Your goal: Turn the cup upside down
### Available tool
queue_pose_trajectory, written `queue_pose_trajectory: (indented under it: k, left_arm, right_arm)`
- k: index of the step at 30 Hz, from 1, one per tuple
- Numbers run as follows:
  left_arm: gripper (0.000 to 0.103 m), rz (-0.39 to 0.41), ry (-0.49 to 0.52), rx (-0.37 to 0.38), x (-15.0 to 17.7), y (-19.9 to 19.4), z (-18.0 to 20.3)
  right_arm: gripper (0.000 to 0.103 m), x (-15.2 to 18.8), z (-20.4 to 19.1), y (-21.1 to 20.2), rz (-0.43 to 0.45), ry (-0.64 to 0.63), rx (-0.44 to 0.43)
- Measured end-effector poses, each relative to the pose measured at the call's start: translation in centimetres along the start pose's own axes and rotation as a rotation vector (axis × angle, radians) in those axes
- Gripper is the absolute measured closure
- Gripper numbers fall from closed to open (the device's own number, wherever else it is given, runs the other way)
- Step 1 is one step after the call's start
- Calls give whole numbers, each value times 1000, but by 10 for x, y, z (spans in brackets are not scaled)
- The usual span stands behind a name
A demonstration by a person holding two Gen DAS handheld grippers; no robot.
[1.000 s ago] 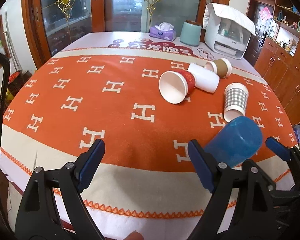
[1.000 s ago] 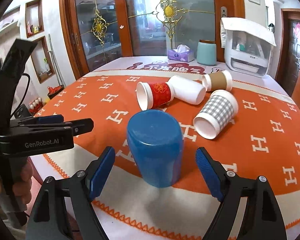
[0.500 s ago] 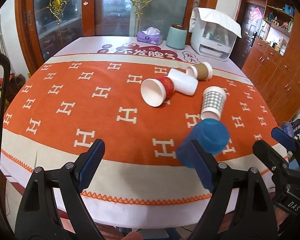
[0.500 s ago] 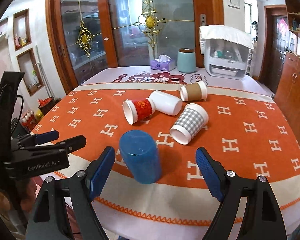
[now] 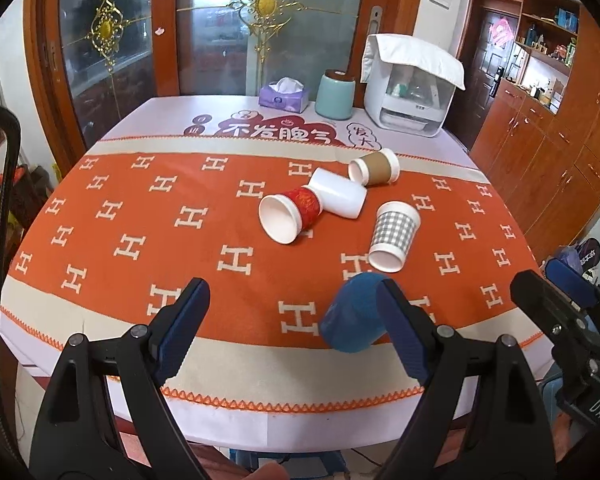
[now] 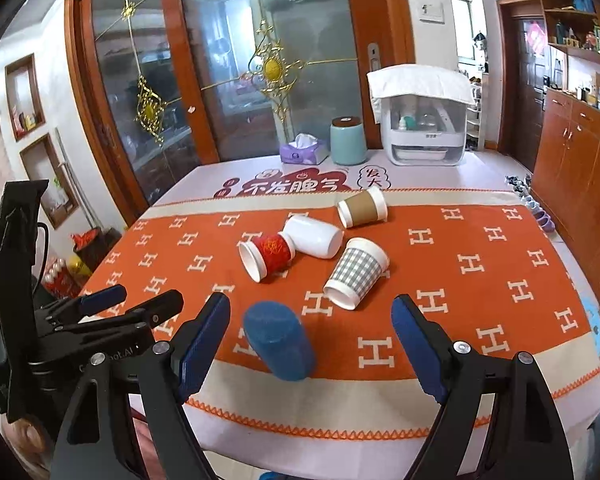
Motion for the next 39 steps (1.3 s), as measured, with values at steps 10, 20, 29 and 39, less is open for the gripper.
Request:
queue_pose_trajectory:
  k: [10,20,29,39]
  left_arm:
    - [20,53,31,-25,-12,-13,11]
    - [20,53,34,-28,-12,-13,11]
    - [20,47,36,-28,-10,-10,8]
    - [20,43,37,-29,-8,-6,6]
  right_arm:
    - [17,-10,3,-6,19,8,17]
    - [17,-13,4,-4,20,9,14]
    - [17,-14,4,1,15,11,18]
    - [17,-13,4,2,13,11,17]
Point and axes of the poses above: each gripper's, at about its wrist camera, not at the fingertips, and y roughly the way its jaws point, z to its right, x to its underside, the point moved 6 cm from there along y, roughly the way its jaws point, and after that the axes turned 1 degree about z, right-handed, at the moved point
